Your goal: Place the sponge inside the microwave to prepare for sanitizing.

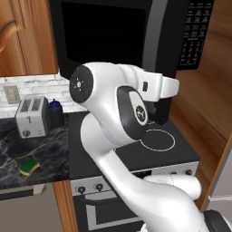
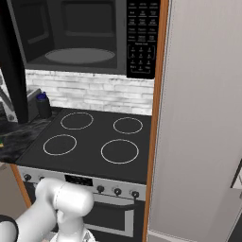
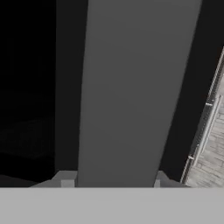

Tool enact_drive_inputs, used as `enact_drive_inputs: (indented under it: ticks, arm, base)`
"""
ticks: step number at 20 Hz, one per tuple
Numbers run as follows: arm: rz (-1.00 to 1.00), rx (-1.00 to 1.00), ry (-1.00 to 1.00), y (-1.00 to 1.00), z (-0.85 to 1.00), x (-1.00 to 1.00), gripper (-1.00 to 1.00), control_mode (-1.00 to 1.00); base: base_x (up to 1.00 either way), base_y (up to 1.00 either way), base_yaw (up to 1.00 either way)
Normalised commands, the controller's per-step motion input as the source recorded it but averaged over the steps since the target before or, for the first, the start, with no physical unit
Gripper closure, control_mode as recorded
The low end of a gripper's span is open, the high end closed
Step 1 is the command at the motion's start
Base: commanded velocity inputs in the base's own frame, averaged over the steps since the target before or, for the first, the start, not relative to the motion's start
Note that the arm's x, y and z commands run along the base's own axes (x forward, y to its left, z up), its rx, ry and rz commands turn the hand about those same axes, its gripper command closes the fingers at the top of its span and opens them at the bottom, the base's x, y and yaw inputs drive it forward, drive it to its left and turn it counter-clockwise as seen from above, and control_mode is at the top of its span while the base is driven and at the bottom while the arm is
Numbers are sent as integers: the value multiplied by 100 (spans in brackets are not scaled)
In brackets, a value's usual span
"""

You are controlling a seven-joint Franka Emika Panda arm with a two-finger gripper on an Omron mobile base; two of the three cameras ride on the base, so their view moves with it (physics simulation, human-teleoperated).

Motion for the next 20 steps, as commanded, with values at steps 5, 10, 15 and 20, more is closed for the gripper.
enact_drive_inputs:
  ticks: [5,10,15,20]
  arm:
    - [0,0,0,0,0,0,-100,-100]
    - [0,0,-1,11,0,0,-100,-100]
    - [-4,0,-4,23,0,0,-100,-100]
    - [-2,0,-3,15,0,-37,-100,-100]
  base:
    - [0,0,0]
    - [0,0,0]
    - [0,0,0]
    - [0,0,0]
